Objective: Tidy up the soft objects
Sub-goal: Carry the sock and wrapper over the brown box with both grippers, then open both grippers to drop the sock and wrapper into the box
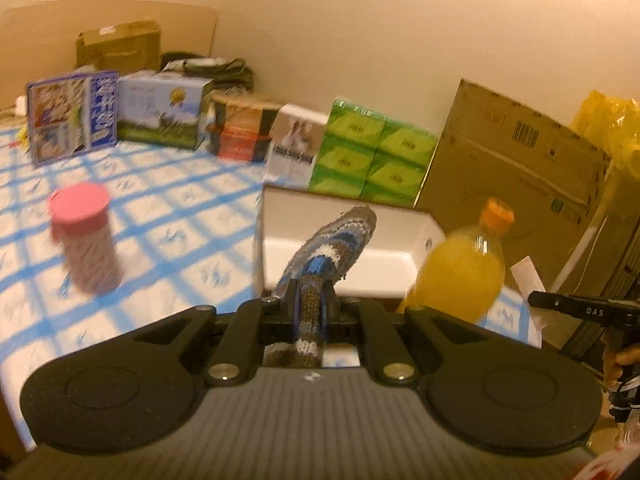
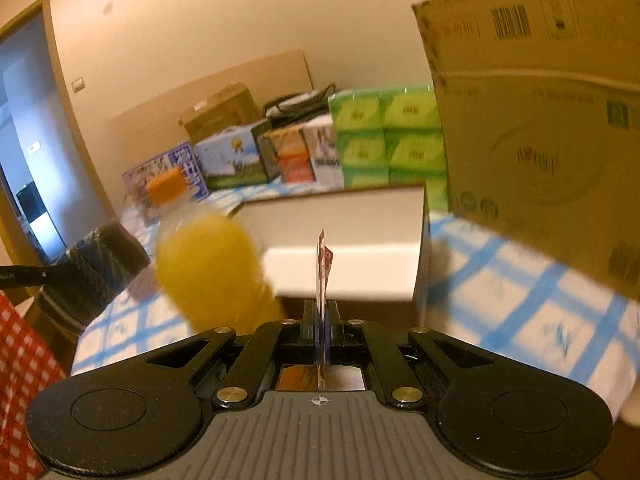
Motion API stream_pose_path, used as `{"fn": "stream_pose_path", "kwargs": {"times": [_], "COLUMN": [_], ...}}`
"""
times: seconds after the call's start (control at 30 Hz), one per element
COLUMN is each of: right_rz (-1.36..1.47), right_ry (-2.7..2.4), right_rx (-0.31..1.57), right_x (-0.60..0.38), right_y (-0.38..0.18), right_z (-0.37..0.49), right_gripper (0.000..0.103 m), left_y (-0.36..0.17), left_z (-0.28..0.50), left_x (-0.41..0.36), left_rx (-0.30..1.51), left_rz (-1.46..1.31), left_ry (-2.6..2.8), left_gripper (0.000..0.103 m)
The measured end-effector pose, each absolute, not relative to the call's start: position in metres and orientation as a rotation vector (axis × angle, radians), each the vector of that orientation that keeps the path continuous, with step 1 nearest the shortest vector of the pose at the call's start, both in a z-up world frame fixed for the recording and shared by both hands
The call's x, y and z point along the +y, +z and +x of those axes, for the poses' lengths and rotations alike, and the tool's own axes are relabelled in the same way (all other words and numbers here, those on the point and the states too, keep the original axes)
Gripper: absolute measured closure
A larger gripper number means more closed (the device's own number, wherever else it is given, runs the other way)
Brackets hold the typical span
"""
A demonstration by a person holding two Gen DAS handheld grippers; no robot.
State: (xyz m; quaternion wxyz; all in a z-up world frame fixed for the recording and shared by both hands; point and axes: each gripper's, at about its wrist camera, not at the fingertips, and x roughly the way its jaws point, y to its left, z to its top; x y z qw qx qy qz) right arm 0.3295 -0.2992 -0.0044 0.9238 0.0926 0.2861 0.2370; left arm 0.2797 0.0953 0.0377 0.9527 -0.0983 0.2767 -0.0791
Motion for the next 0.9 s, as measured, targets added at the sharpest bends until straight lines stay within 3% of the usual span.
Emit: {"fn": "stream_pose_path", "kwargs": {"times": [0.33, 0.6, 0.67, 0.77, 0.8, 0.83, 0.9], "right_rz": [0.186, 0.105, 0.095, 0.106, 0.108, 0.110, 0.122], "right_ry": [0.522, 0.543, 0.538, 0.523, 0.518, 0.509, 0.489], "right_rx": [0.609, 0.666, 0.679, 0.699, 0.705, 0.707, 0.695], "right_x": [-0.285, -0.263, -0.260, -0.258, -0.258, -0.258, -0.259], "right_y": [-0.010, -0.050, -0.059, -0.070, -0.072, -0.074, -0.076], "right_z": [0.434, 0.489, 0.498, 0.508, 0.511, 0.513, 0.511], "right_gripper": [0.100, 0.100, 0.100, 0.099, 0.093, 0.071, 0.040], "left_y": [0.041, 0.001, -0.014, -0.034, -0.039, -0.045, -0.051], "left_z": [0.397, 0.473, 0.490, 0.507, 0.510, 0.514, 0.514], "left_x": [0.065, 0.044, 0.040, 0.035, 0.033, 0.032, 0.030], "left_rx": [0.554, 0.646, 0.678, 0.723, 0.737, 0.757, 0.776], "left_rz": [-0.179, -0.188, -0.186, -0.180, -0.172, -0.163, -0.153], "left_ry": [-0.209, -0.227, -0.222, -0.217, -0.212, -0.201, -0.199], "left_gripper": [0.094, 0.094, 0.092, 0.081, 0.075, 0.073, 0.073]}}
